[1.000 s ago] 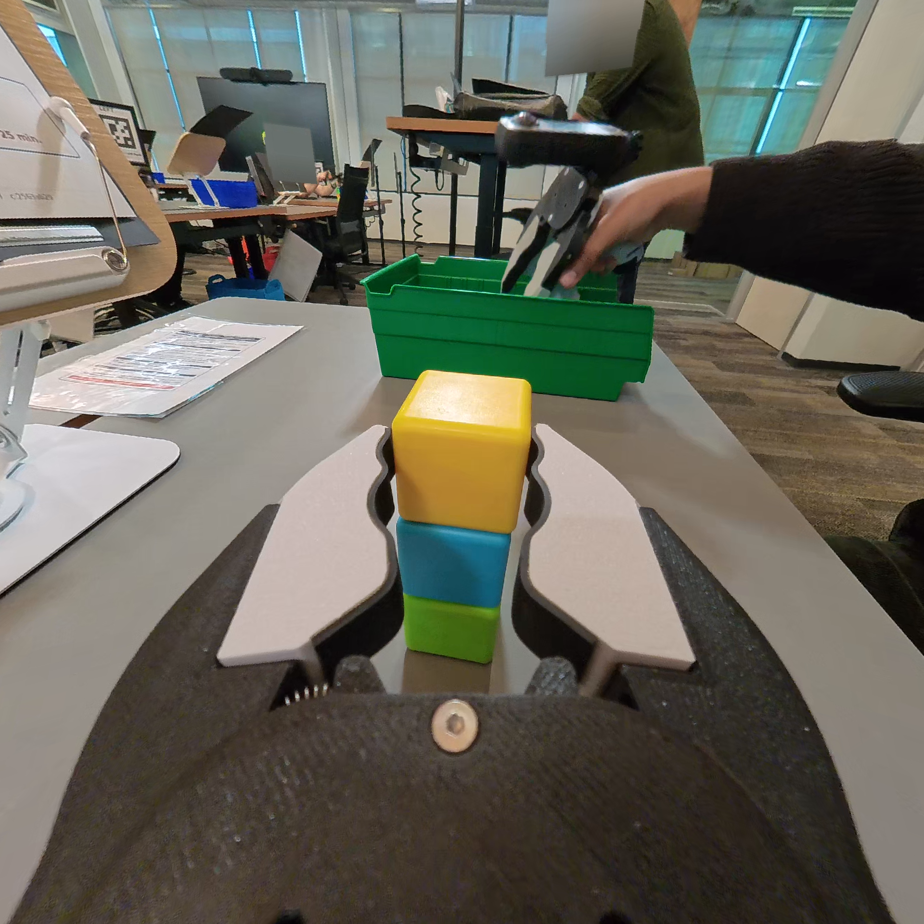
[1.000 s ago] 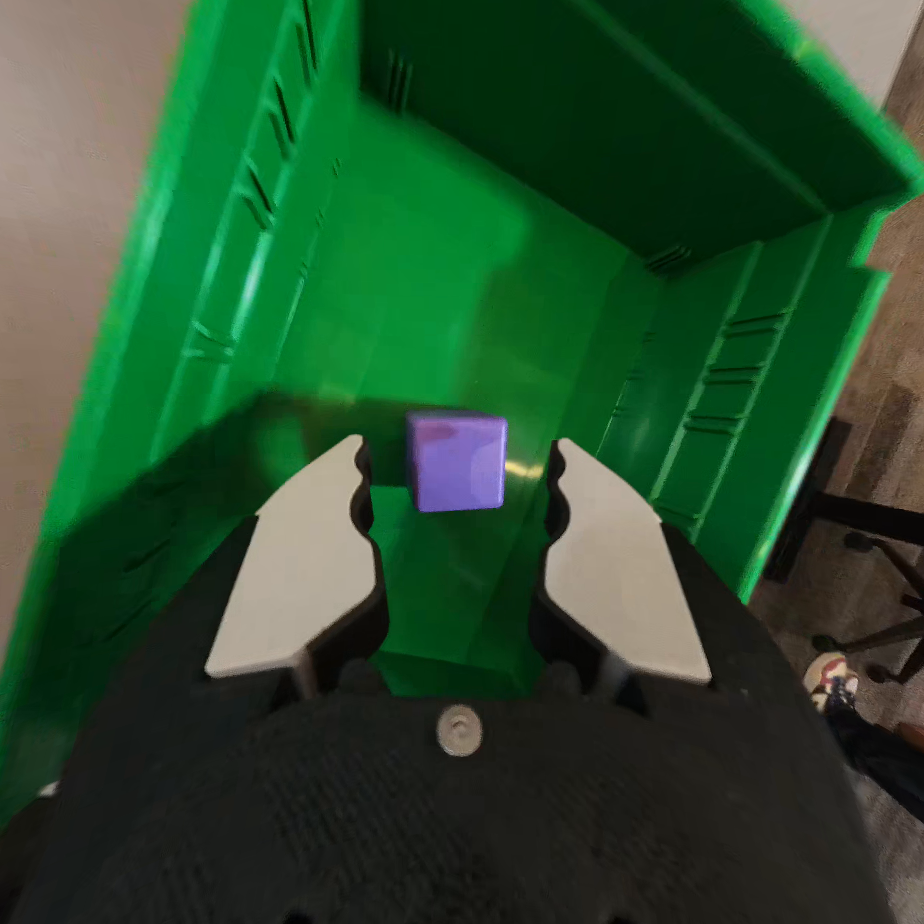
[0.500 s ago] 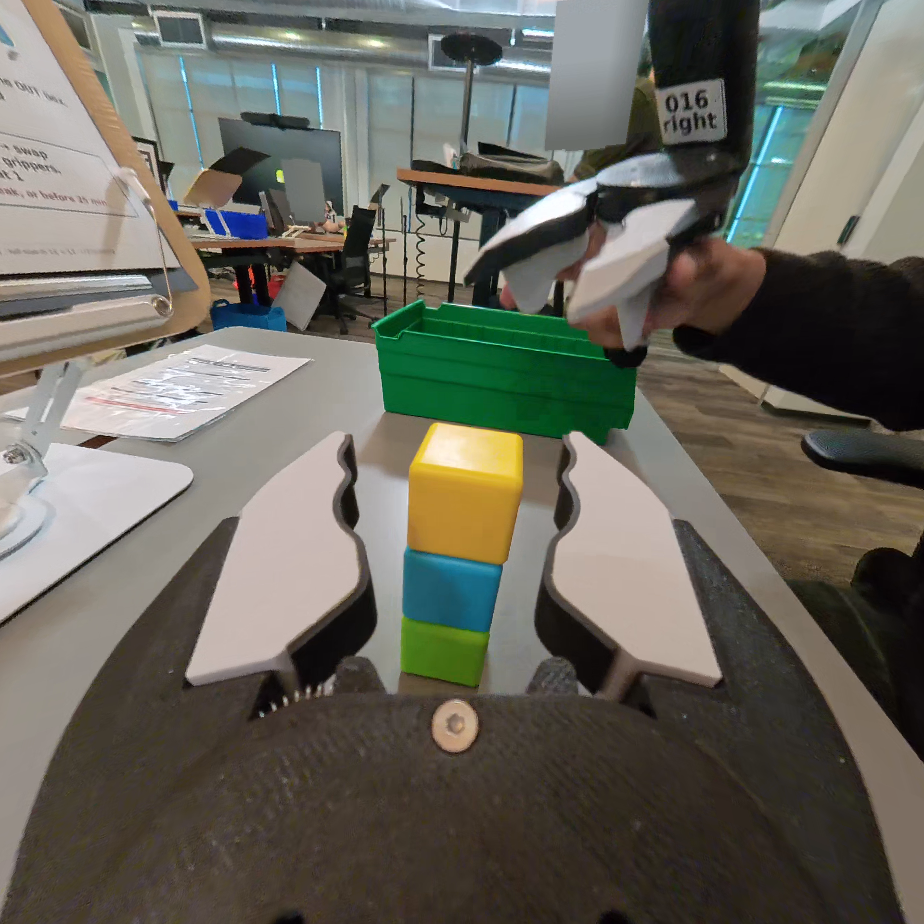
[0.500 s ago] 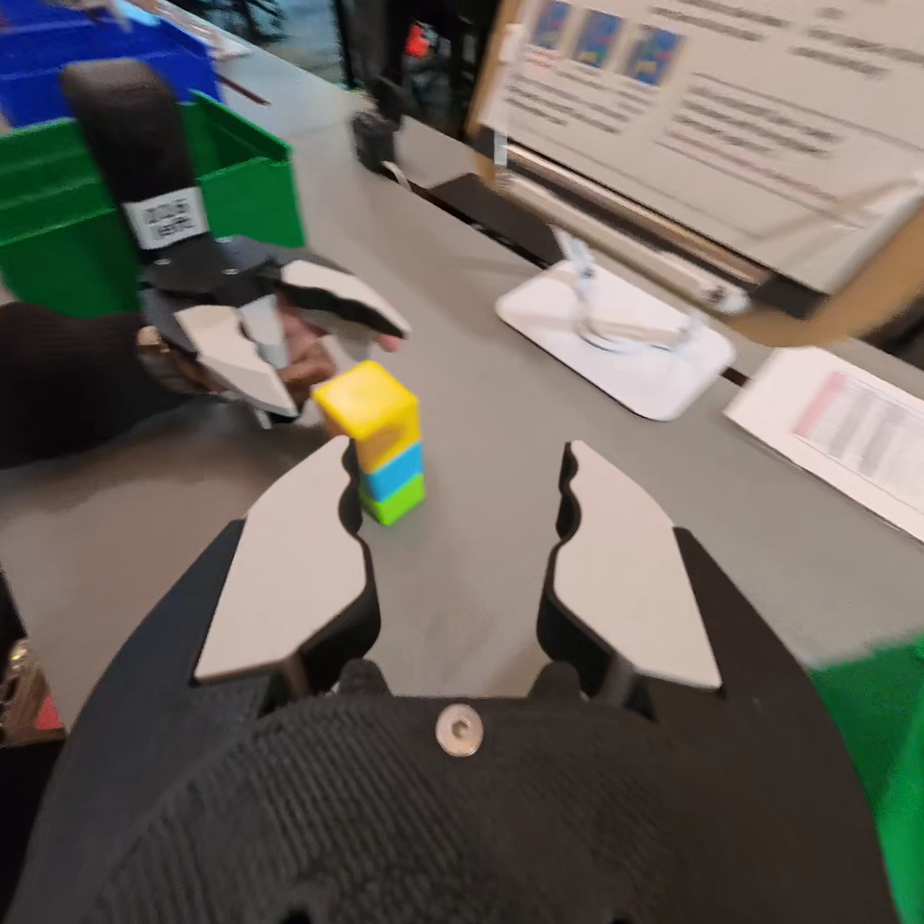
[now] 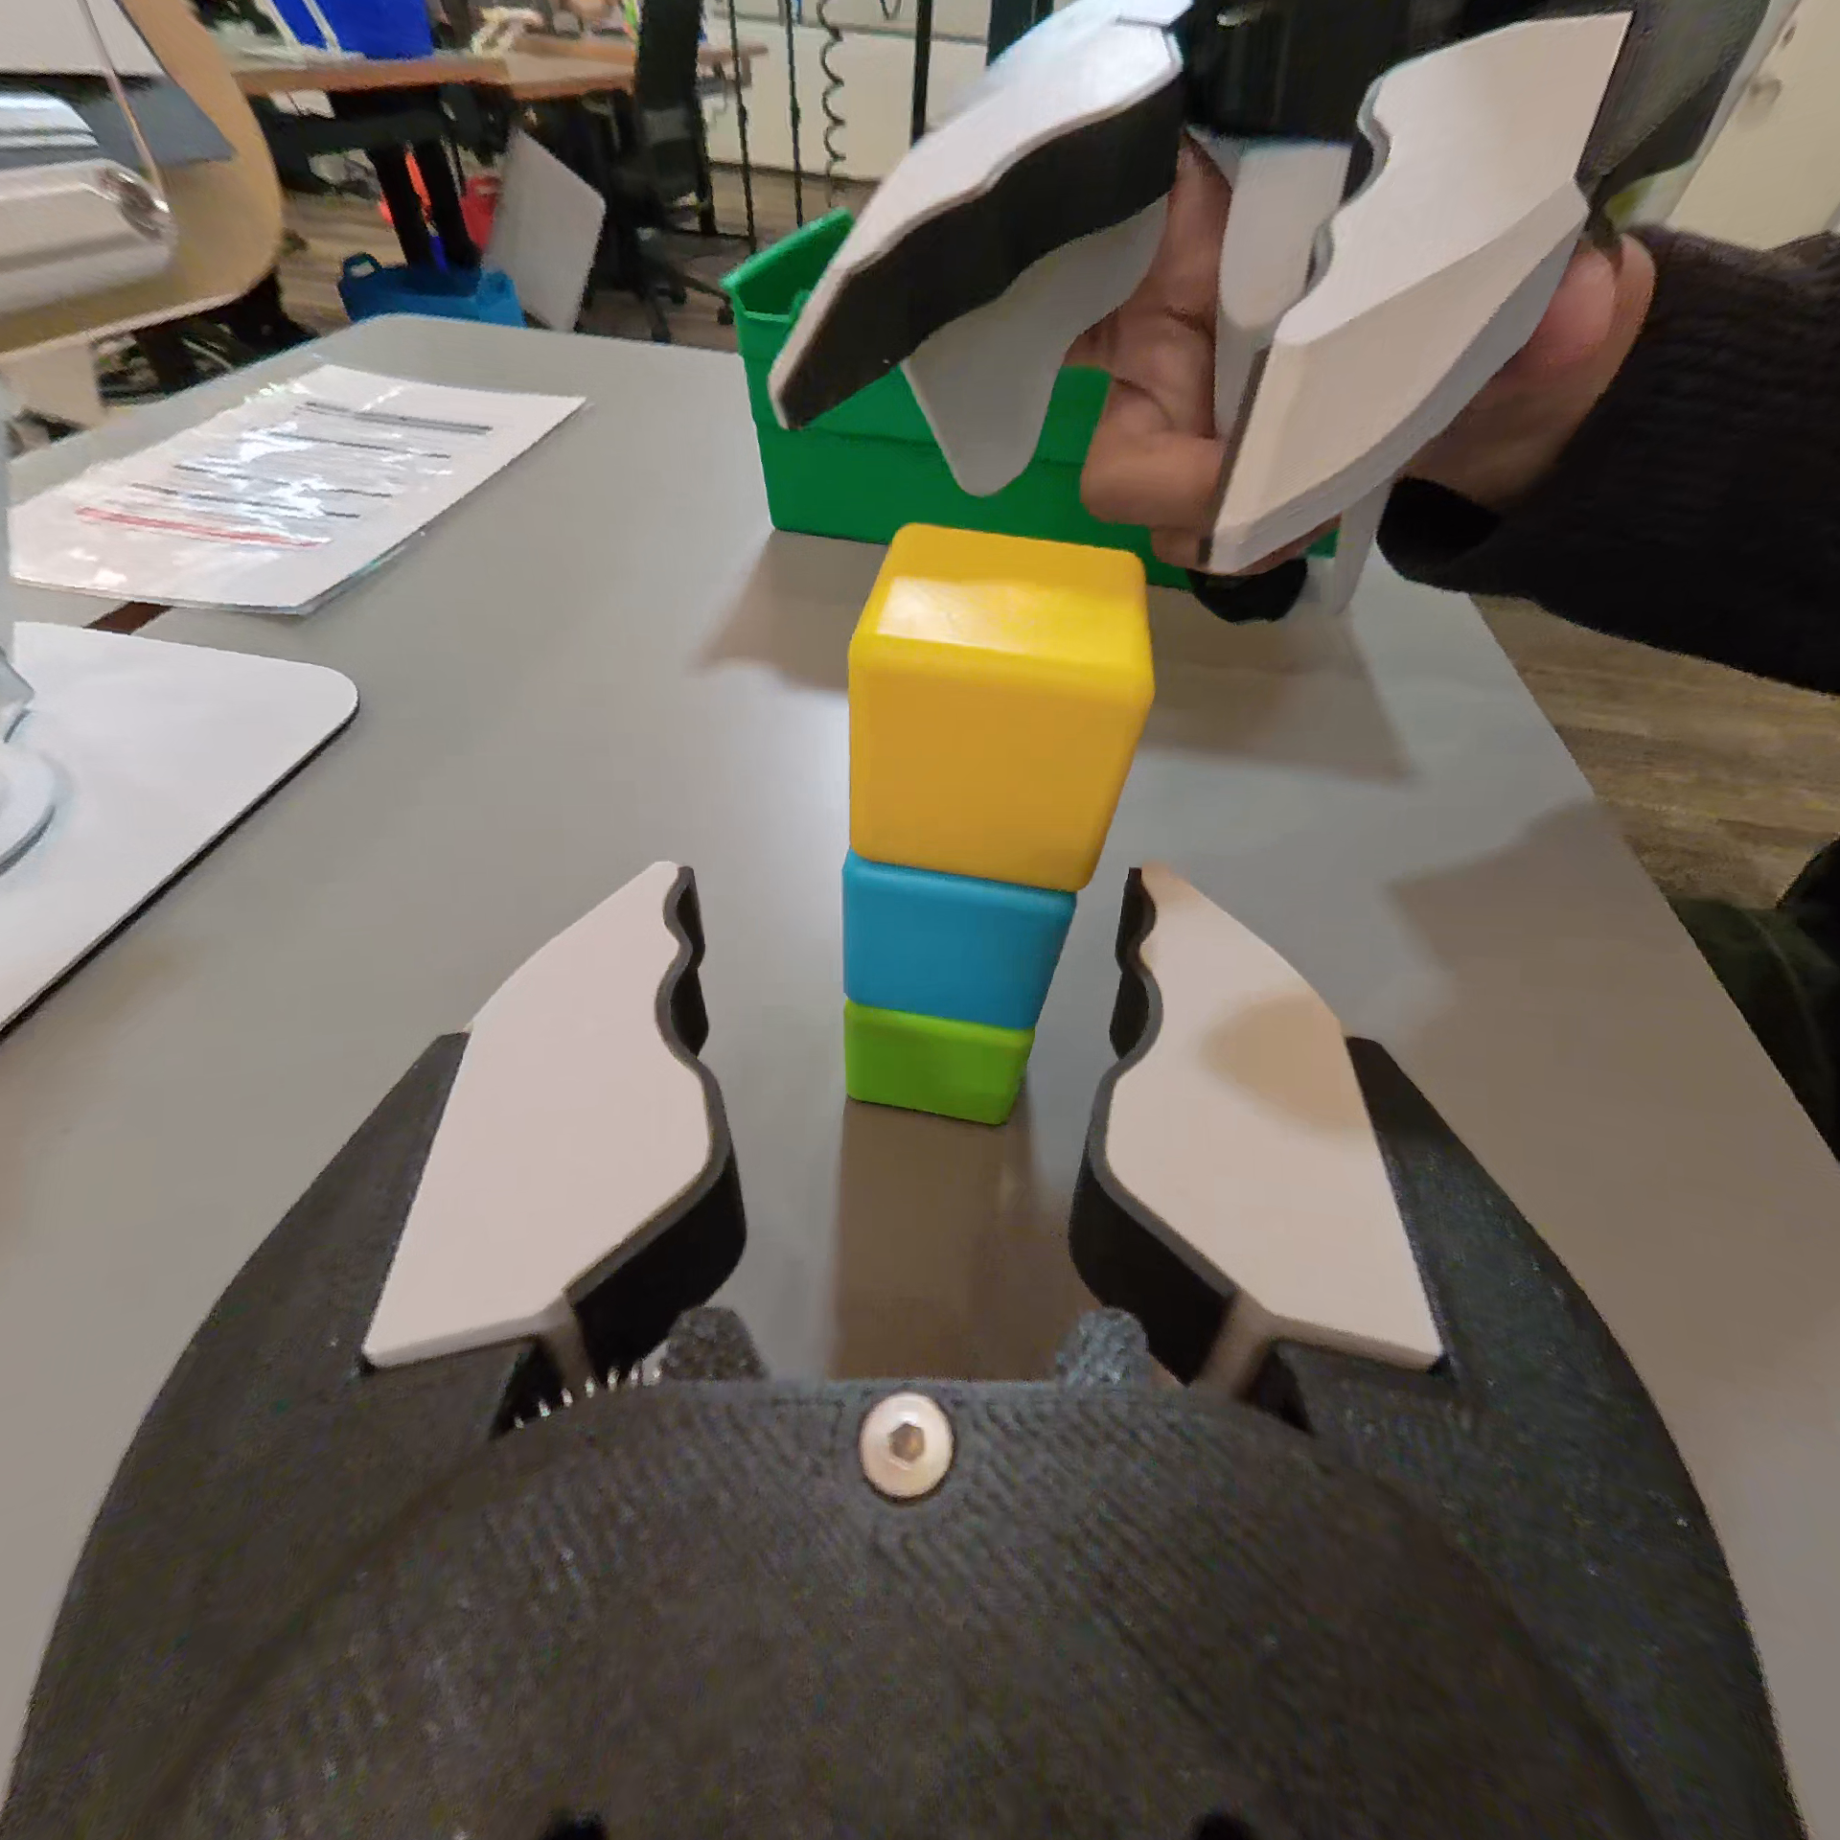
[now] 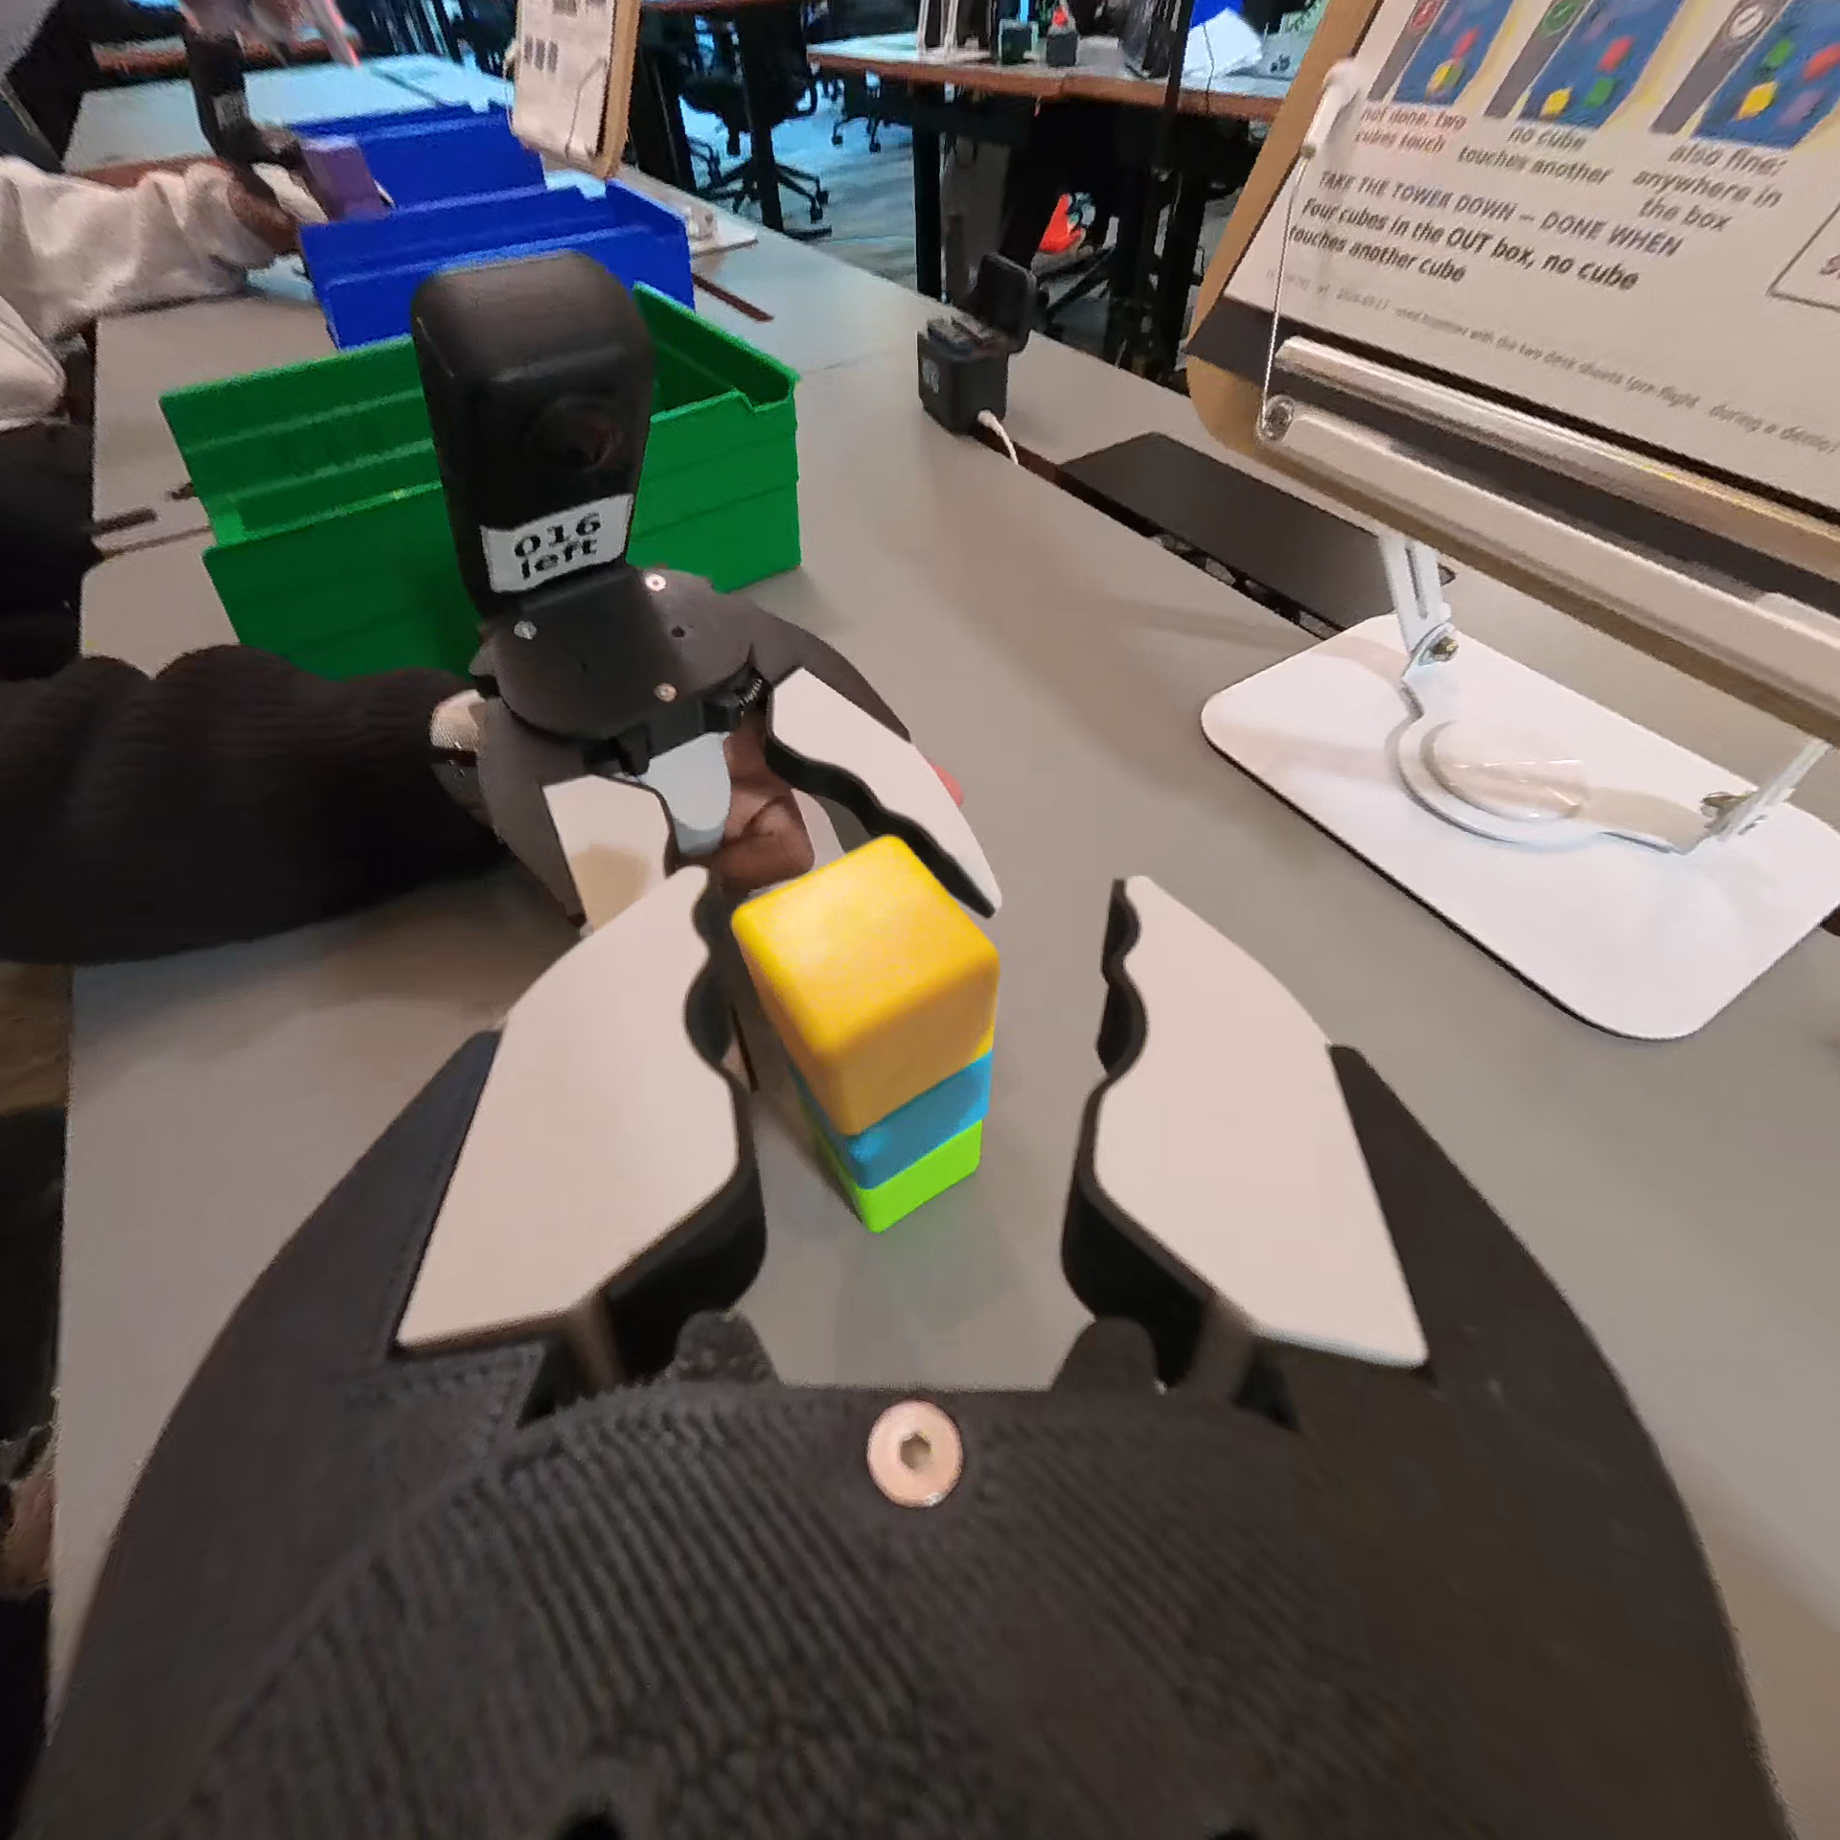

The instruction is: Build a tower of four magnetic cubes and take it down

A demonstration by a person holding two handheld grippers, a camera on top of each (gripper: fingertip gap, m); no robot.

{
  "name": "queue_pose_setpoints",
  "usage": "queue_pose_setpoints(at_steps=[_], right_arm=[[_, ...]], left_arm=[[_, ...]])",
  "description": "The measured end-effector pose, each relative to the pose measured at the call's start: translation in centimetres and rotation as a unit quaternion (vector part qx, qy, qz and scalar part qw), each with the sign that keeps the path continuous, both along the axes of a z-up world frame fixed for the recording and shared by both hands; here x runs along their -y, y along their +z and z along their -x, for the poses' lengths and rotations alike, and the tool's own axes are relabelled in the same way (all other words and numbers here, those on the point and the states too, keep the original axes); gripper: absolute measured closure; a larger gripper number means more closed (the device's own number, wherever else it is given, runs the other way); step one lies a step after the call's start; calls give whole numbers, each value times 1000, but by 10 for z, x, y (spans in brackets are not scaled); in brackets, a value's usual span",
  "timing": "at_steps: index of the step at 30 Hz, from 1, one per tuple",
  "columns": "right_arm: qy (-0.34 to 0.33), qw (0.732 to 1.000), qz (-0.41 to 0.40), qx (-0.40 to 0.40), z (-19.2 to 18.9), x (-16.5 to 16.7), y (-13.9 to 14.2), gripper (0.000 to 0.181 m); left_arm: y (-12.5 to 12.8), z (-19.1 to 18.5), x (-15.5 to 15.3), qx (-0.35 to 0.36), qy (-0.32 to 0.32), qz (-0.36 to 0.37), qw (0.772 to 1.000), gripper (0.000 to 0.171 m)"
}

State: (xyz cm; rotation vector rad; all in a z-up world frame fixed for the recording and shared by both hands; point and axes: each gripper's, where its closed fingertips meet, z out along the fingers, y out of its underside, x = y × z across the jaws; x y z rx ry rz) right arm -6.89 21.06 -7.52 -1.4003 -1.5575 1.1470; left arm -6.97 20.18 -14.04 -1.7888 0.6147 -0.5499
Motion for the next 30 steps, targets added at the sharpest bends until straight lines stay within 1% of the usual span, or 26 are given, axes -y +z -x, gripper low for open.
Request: queue_pose_setpoints(at_steps=[3, 6, 13, 14, 19, 22, 27, 30], right_arm=[[7, 1000, -15, 10, -2, 1, -5, 109], [11, 1000, -20, 9, -2, 1, -6, 110], [18, 999, -32, 22, 0, 2, -13, 112], [22, 999, -31, 24, 0, 4, -14, 110], [37, 998, -30, 33, 1, 9, -23, 110], [41, 998, -34, 37, 1, 11, -27, 113], [46, 997, -45, 33, 1, 10, -31, 124], [52, 997, -47, 22, 1, 10, -31, 124]], left_arm=[[-7, -8, 1, -20, -14, 16, 1000, 93], [-9, -10, 0, -31, -14, 21, 999, 100], [-9, -9, 0, -24, -14, 24, 999, 107], [-9, -10, 0, -24, -15, 24, 999, 108], [-11, -12, 1, -35, -19, 25, 999, 123], [-11, -12, 1, -37, -19, 24, 999, 123], [-11, -12, 1, -35, -22, 27, 999, 123], [-11, -13, 1, -35, -22, 27, 999, 123]])
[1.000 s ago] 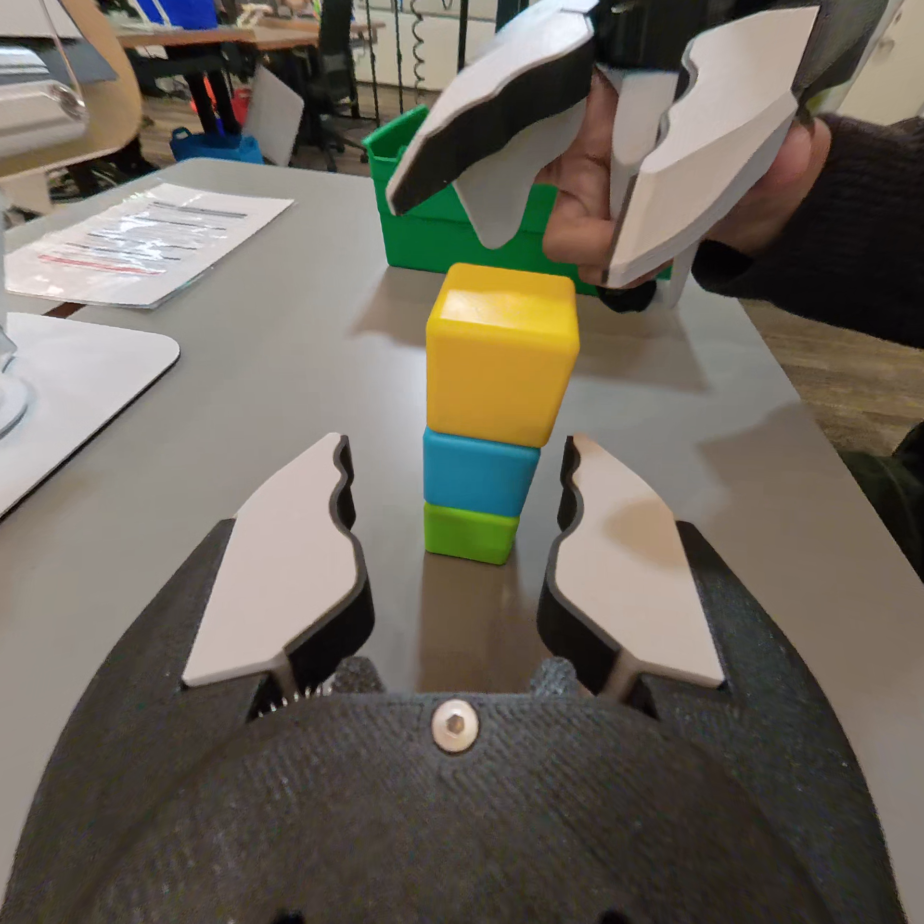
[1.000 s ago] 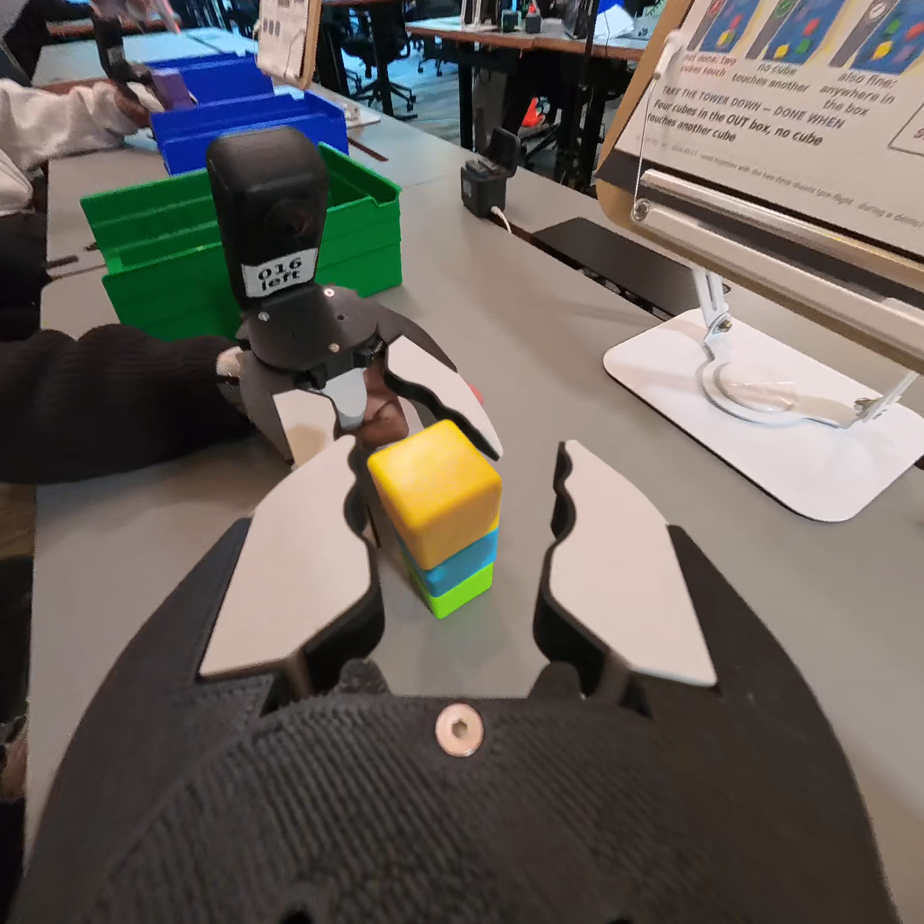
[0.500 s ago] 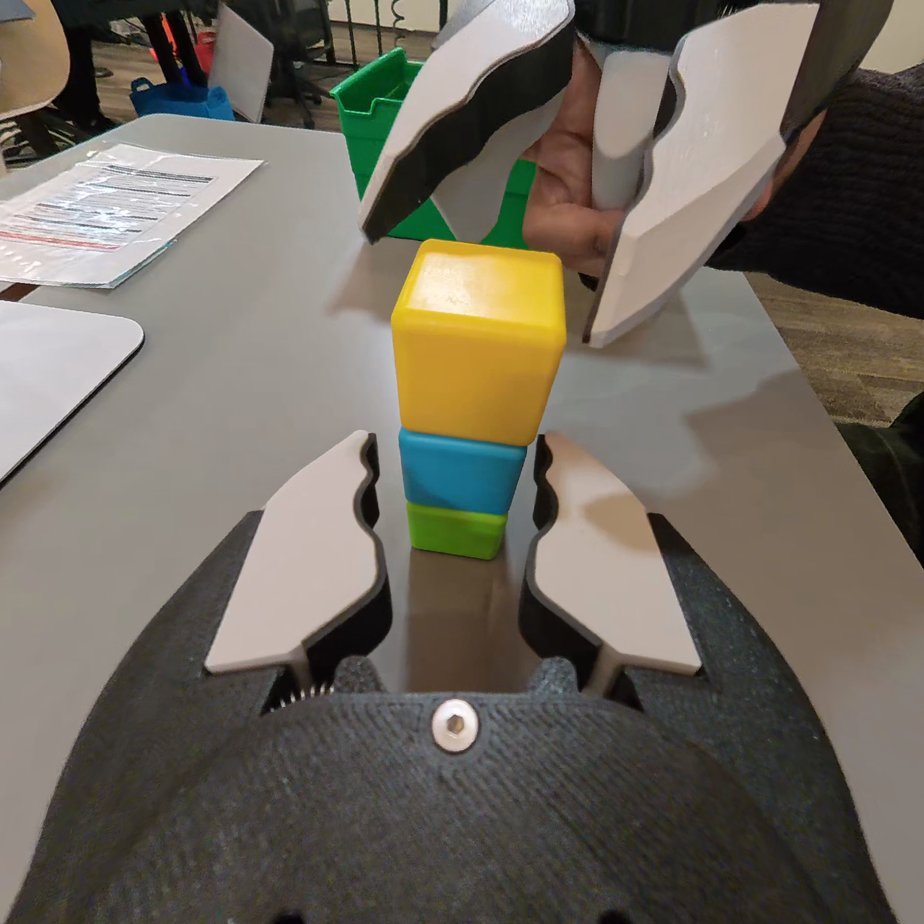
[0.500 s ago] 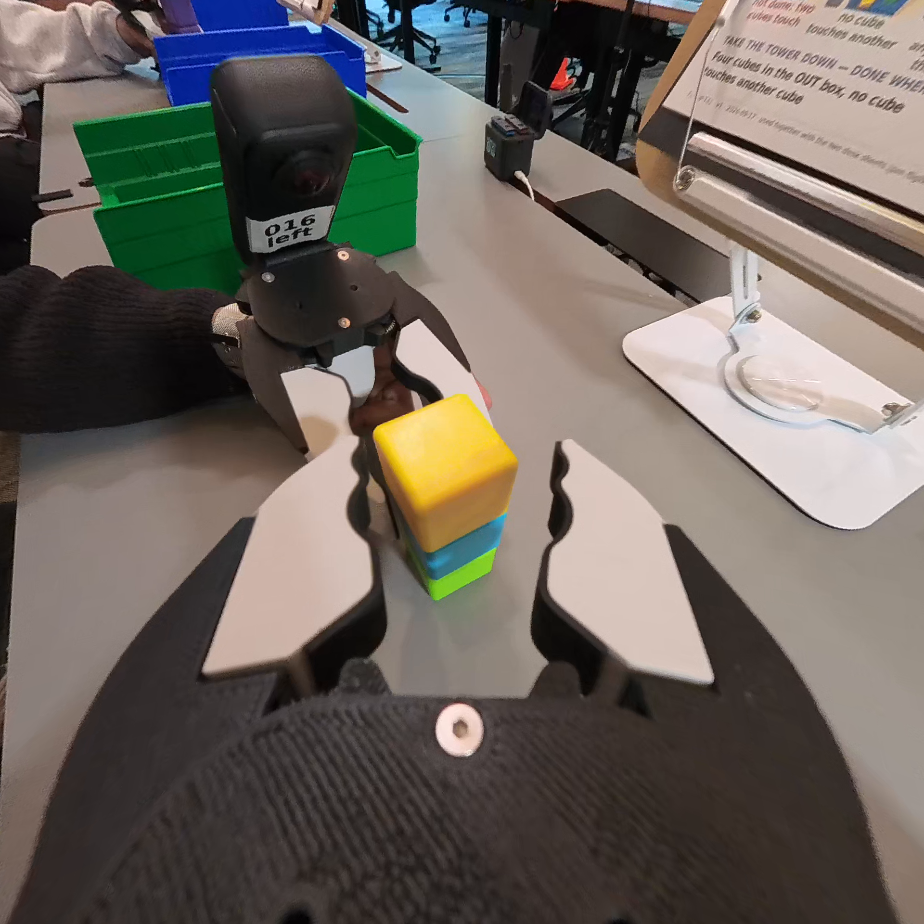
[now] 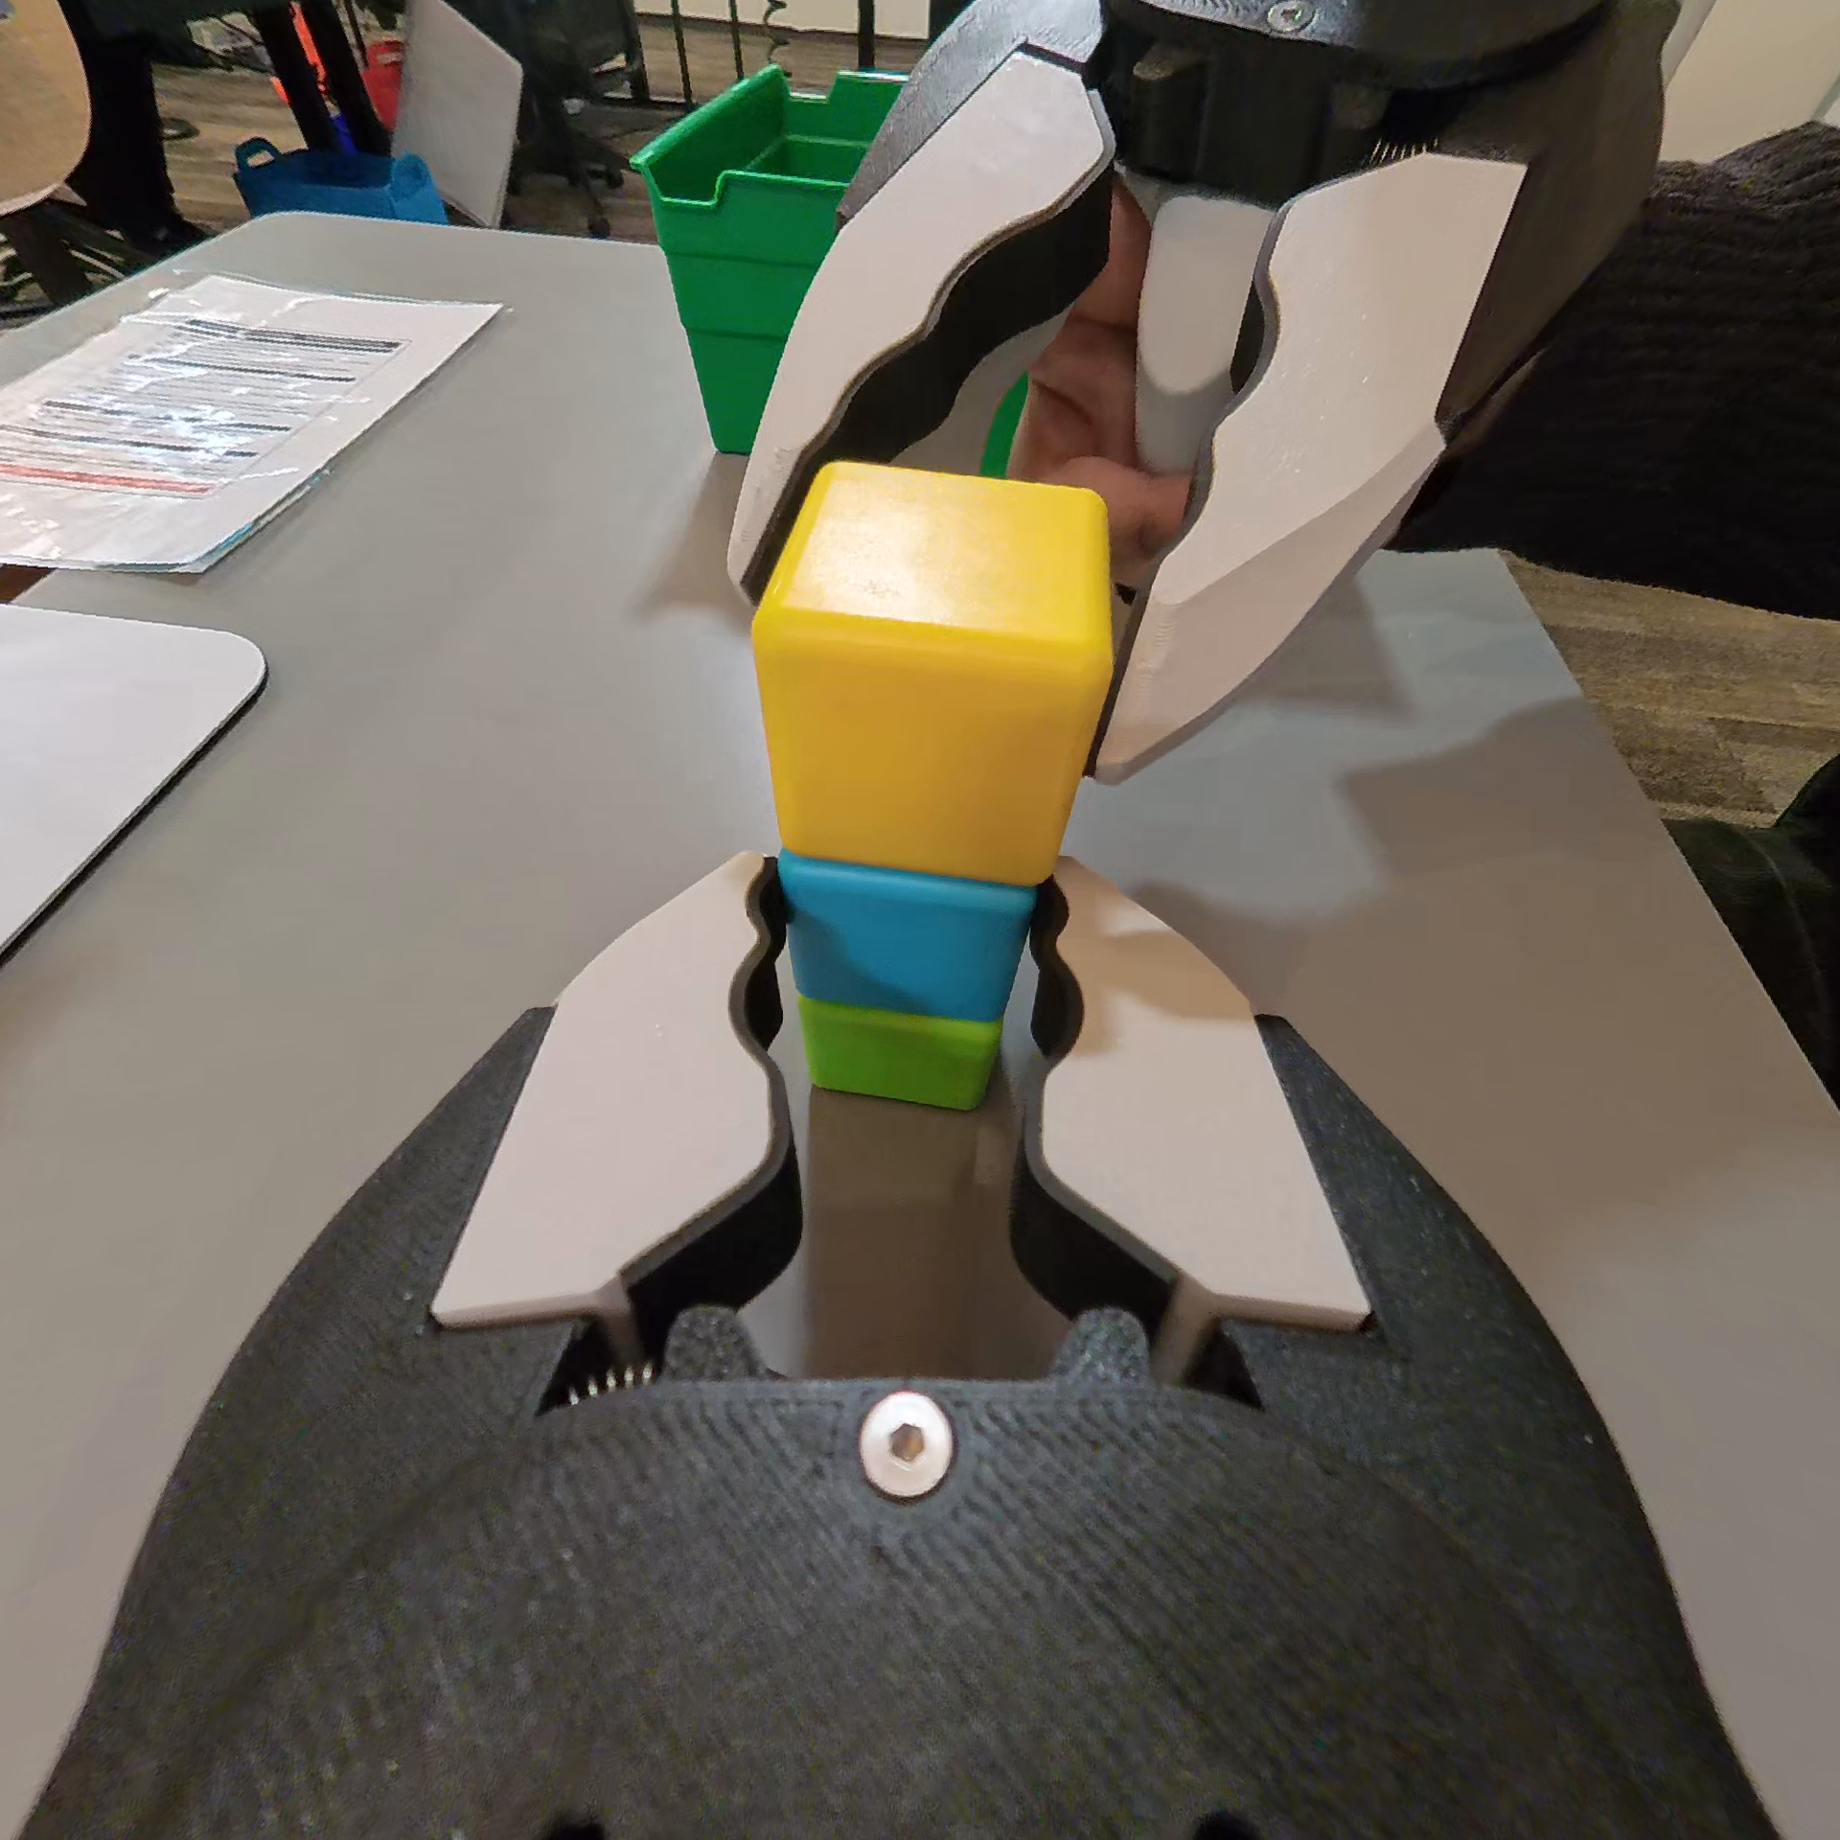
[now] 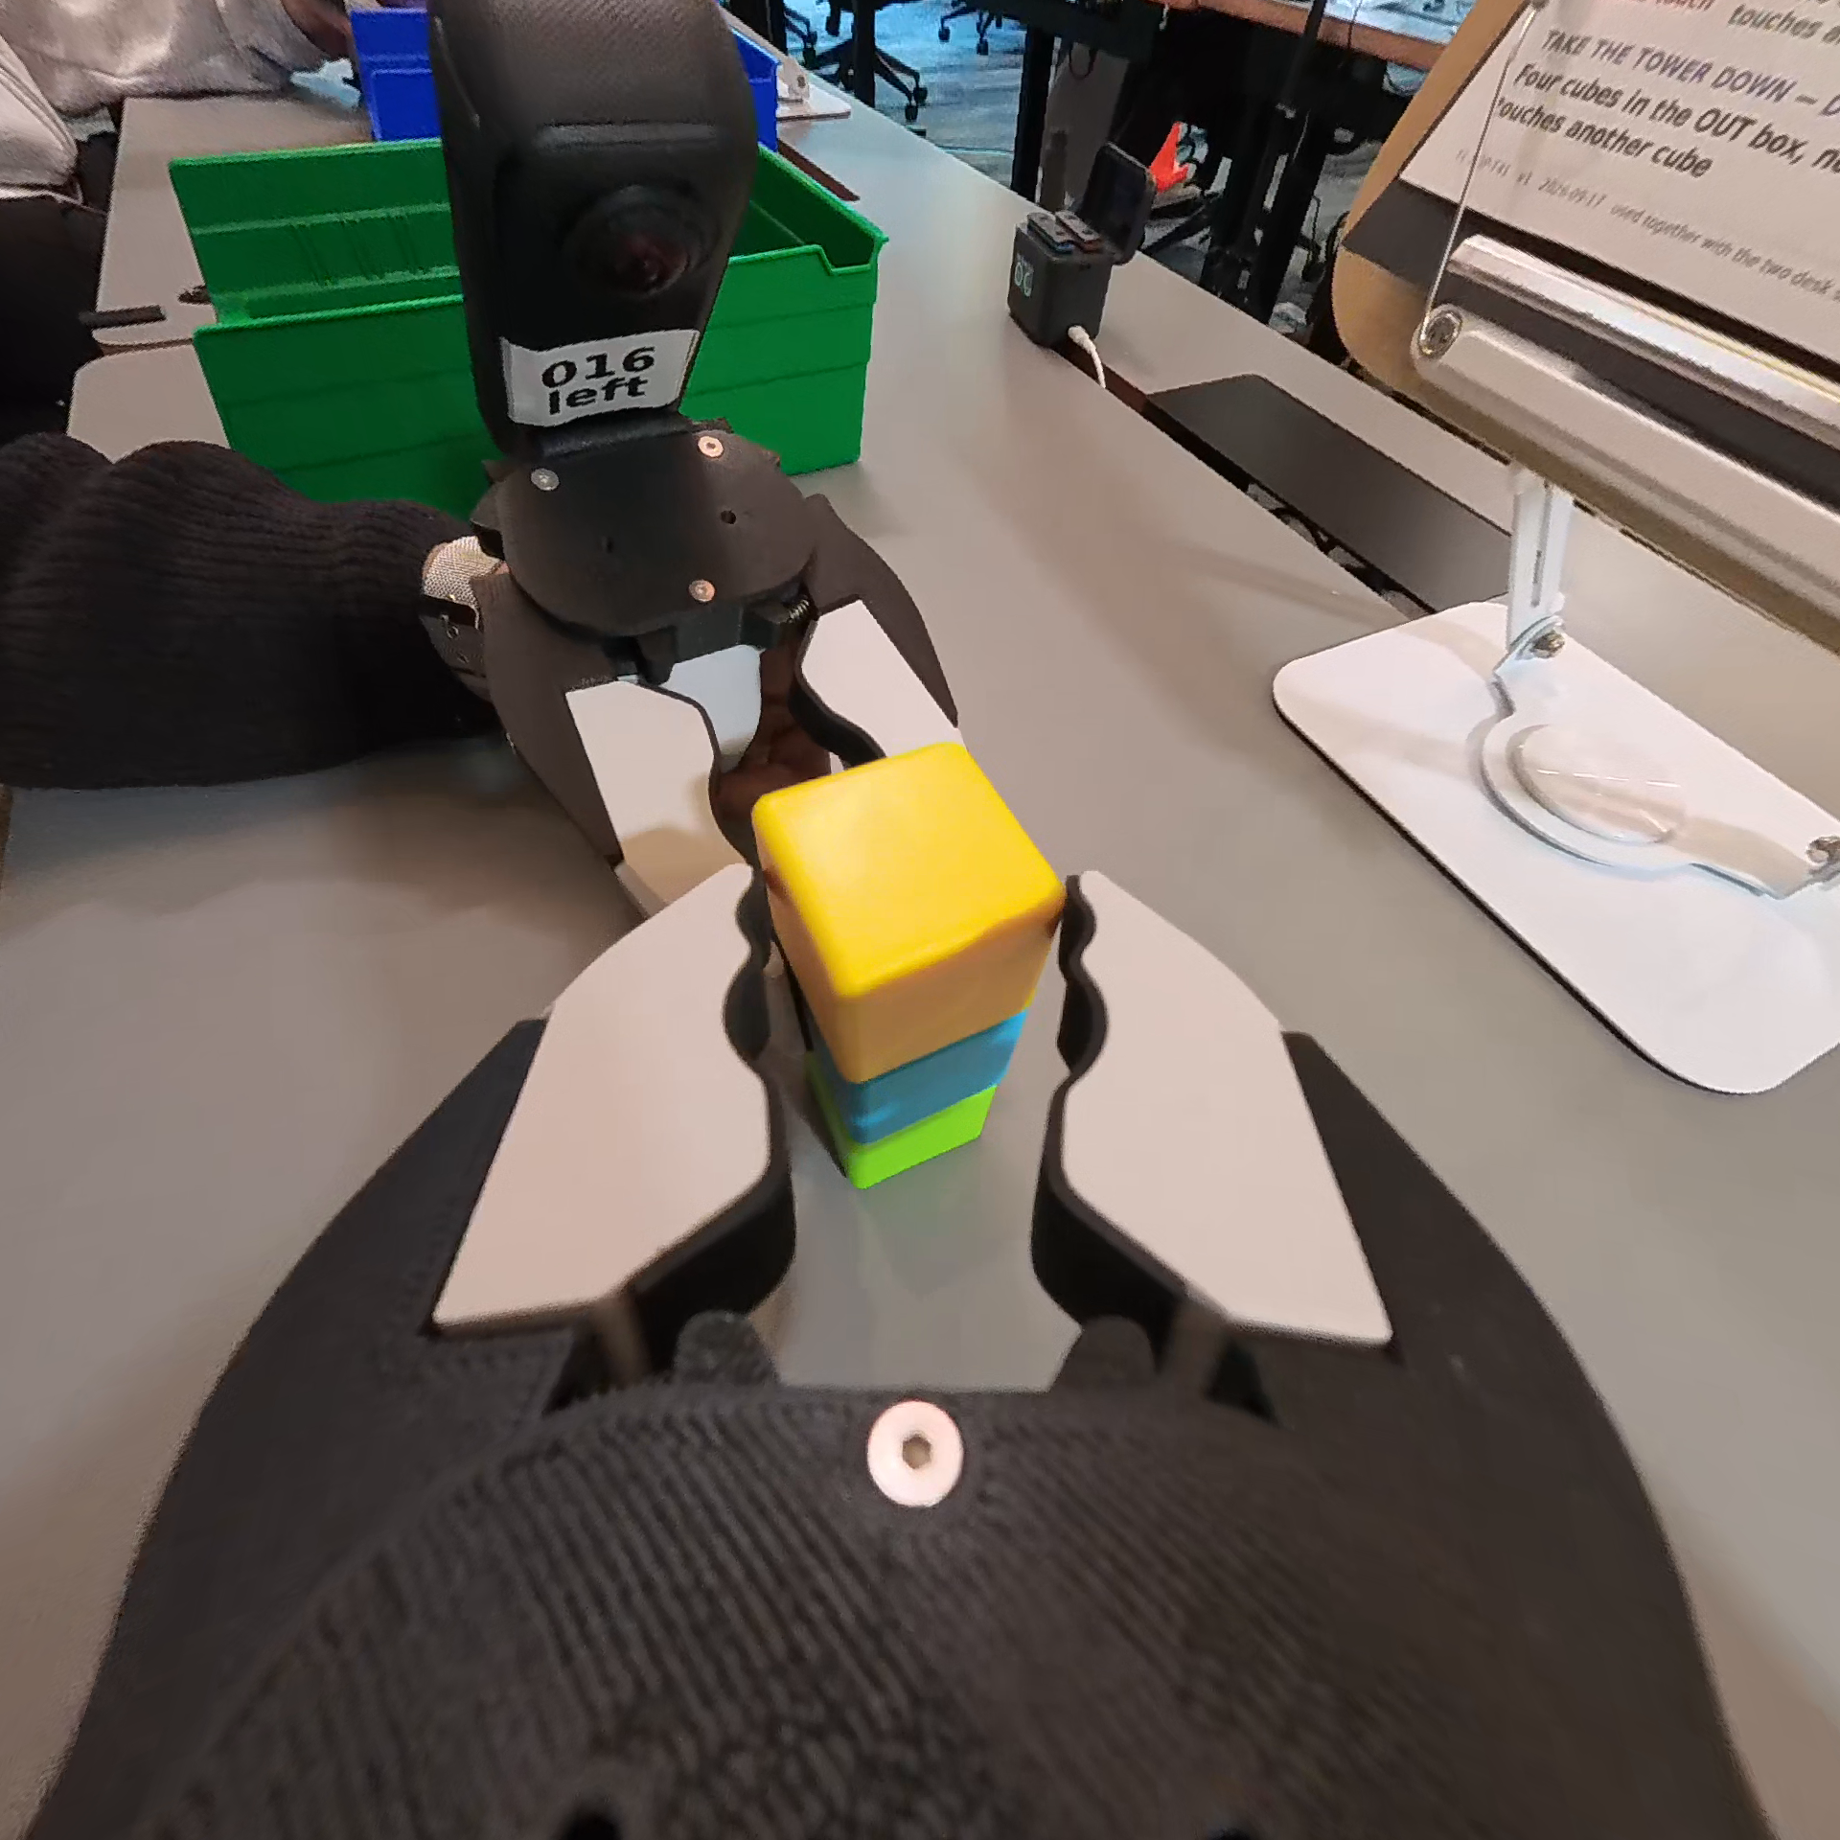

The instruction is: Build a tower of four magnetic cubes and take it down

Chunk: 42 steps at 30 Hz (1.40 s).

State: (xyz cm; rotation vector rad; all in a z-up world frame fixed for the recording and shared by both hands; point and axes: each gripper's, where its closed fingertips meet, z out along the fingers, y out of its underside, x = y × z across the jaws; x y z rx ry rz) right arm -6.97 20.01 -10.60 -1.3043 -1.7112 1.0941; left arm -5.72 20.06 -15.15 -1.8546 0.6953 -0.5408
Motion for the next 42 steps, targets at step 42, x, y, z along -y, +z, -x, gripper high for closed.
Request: queue_pose_setpoints(at_steps=[42], right_arm=[[-416, 885, 7, 207, -301, -213, 11, 130]], left_arm=[[7, 4, 0, -5, 18, -12, 1000, 125]])
